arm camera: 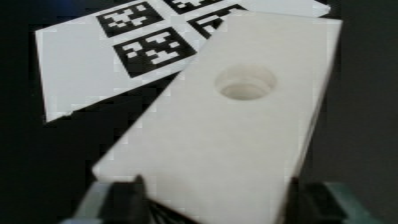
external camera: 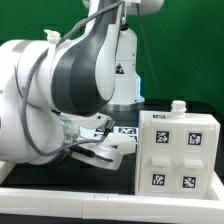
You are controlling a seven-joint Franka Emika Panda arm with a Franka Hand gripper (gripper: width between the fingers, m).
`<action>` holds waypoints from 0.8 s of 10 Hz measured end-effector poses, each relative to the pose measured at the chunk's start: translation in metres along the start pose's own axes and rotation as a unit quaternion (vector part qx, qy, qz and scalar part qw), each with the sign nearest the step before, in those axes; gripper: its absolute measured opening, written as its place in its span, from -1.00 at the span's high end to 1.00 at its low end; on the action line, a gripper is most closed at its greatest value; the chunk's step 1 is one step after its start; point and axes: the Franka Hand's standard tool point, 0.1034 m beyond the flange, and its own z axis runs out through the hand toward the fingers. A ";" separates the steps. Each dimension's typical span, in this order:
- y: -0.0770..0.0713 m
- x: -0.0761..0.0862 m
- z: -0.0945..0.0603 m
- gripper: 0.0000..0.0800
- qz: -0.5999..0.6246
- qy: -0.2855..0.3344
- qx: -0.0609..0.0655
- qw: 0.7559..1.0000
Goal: Assemble cabinet
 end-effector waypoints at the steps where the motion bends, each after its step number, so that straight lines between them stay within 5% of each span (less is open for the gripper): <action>1: 0.000 0.000 0.000 0.52 0.000 0.000 0.000 1.000; 2: 0.000 0.000 0.000 0.52 0.000 0.000 0.000 1.000; 3: 0.001 -0.001 -0.001 0.87 -0.002 0.000 0.000 1.000; 6: 0.018 -0.033 -0.045 0.99 -0.040 0.018 0.000 0.999; 7: 0.017 -0.036 -0.058 0.99 -0.043 0.053 -0.013 0.998; 8: 0.018 -0.041 -0.051 1.00 -0.043 0.046 -0.011 0.998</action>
Offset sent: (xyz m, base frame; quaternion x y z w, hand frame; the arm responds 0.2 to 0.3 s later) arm 0.0189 -0.0368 0.0428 -0.0621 0.0063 -0.0725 0.9954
